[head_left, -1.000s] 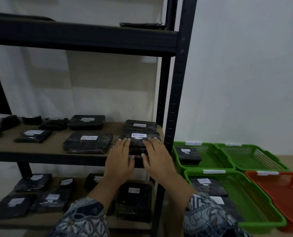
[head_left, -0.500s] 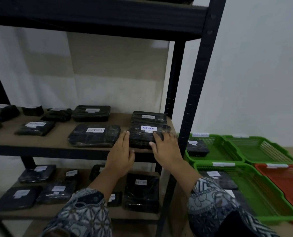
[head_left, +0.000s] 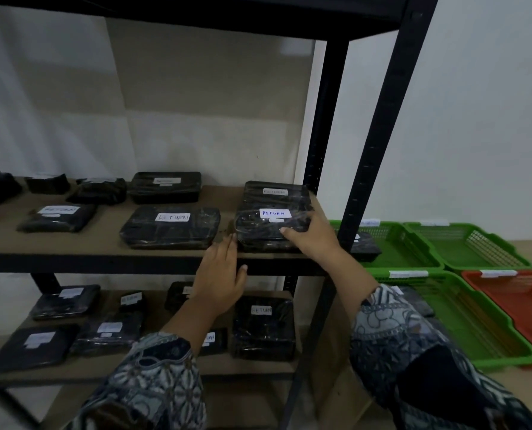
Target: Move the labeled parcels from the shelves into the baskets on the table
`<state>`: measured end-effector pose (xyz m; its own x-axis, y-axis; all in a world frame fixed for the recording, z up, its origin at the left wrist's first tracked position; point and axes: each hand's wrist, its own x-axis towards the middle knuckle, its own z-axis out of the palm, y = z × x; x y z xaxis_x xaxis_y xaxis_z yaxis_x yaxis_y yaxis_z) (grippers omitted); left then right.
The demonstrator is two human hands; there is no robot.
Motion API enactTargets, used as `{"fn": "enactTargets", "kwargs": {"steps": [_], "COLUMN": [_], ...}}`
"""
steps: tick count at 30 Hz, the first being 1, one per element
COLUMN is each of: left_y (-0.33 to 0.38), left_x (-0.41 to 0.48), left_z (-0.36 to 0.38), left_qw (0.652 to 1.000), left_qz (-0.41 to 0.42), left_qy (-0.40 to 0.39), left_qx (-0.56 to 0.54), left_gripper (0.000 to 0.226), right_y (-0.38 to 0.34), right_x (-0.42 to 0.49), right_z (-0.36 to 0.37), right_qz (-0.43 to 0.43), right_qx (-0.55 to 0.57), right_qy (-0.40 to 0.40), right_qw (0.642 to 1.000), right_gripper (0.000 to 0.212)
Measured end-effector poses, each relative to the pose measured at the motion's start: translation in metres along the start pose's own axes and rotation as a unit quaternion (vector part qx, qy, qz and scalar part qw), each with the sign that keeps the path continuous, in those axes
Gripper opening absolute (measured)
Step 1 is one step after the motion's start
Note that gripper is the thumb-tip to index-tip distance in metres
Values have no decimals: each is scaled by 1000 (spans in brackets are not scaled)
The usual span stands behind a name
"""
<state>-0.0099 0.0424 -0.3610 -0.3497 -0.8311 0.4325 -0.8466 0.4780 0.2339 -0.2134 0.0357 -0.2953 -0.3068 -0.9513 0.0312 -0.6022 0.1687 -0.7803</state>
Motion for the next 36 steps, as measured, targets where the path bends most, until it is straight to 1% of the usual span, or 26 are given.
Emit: {"fn": "enactTargets", "kwargs": {"steps": [2,4,5,6,9,12,18,22,24,29,33,36], "left_y": [-1,-1,-1,-2,-5,-7,-8,-6,-5,3,14,28], "left_x": [-1,-2,-3,-3,-3,-6,-8,-11,-14,-27,-43,-61], "left_z": [3,5,6,6,5,2,0,-1,-1,4,12,17], "left_qw": [1000,1000,1000,1000,1000,999,999,999,999,999,999,999], "left_qz": [2,5,8,12,26,36,45,49,51,46,33,46], "left_qy": [-4,-8,-8,-8,-7,-3,-6,-1,6,19,9,-6], "left_qx": [10,12,12,12,15,9,6,18,15,-4,-5,-12], "left_gripper": [61,61,62,63,67,67,66,63,63,65,69,67], "right_y": [3,7,9,11,16,19,22,26,28,41,60,76], "right_x": [-2,-8,-11,-15,-26,-36,-58,-67,-73,-89,-110,-130], "right_z": [-1,-1,-1,0,2,5,13,19,20,20,15,7], "right_qz": [0,0,-2,-10,-57,-98,-153,-154,-156,-131,-114,-116], "right_qx": [27,42,44,45,49,64,88,175,199,232,239,238], "right_qy": [8,25,33,42,72,104,167,154,142,126,116,124], "right_qw": [1000,999,998,998,995,988,970,960,957,956,957,956], "right_gripper": [85,106,113,115,104,104,102,102,103,102,98,91]}}
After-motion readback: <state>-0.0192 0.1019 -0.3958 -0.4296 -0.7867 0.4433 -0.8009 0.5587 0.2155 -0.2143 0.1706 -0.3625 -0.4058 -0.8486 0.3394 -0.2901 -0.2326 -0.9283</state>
